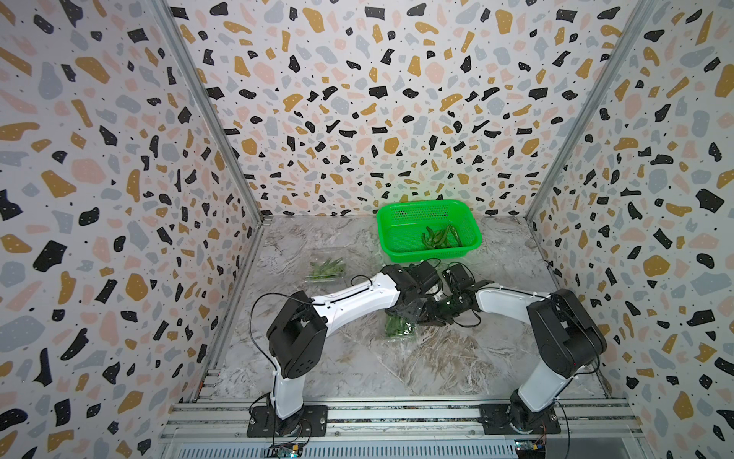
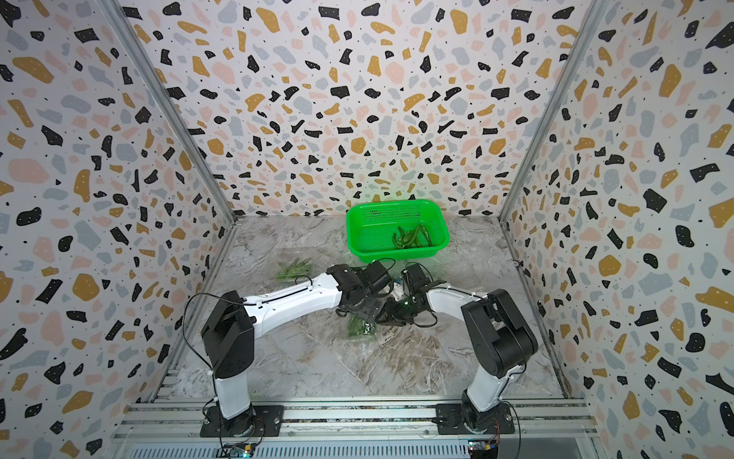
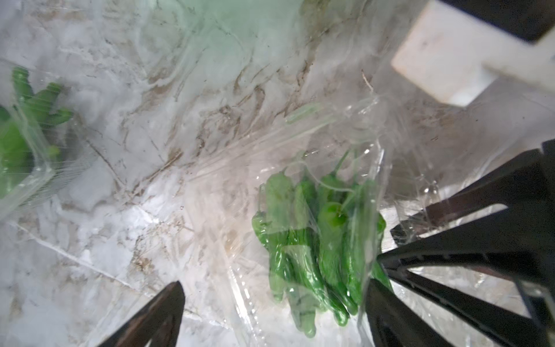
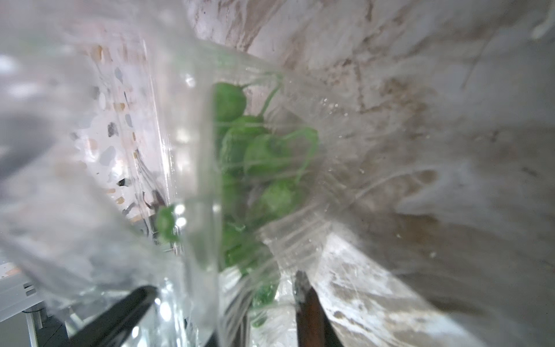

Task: Take small green peppers out of containers
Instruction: Open the packing box at the center of the board.

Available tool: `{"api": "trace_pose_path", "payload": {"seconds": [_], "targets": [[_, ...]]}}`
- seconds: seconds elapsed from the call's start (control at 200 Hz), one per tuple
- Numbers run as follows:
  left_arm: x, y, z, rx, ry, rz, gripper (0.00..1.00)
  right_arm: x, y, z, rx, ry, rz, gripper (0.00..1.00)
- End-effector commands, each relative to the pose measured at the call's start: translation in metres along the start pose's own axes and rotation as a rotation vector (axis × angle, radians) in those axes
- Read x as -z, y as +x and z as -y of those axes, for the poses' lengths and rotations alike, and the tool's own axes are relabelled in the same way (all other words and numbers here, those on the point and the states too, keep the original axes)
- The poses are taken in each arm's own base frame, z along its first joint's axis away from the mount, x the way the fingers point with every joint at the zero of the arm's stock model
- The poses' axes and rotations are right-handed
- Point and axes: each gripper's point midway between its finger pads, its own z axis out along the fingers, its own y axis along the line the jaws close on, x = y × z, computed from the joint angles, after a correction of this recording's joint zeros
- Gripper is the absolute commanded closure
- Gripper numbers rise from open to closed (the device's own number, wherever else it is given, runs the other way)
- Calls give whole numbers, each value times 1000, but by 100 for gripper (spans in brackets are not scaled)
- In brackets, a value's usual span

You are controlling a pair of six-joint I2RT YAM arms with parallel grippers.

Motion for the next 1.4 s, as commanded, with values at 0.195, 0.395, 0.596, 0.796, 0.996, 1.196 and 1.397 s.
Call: {"api": "trace_pose_path", "payload": {"seconds": [0.195,0.395,0.596,0.796,0.996,1.196,1.397], "targets": [[45,20,-65,-10,-177,-61,7,9,10,23,-28,104,-9,78],[74,50,-104,92,-163,-104,7,23,-5,19,28,169,20,75],[94,75,-137,170,-138,-105,6,54,-16,8,91,247,65,57],[87,77,-131,196,-70,-124,5,80,-10,-8,161,321,66,47],[84,55,-118,253,6,-101,5,58,-1,-48,301,302,-12,42],[81,44,-116,359,84,-90,5,11,4,-47,336,332,-118,43],[77,53,-119,431,123,-97,5,-21,13,-24,362,389,-192,49]]}}
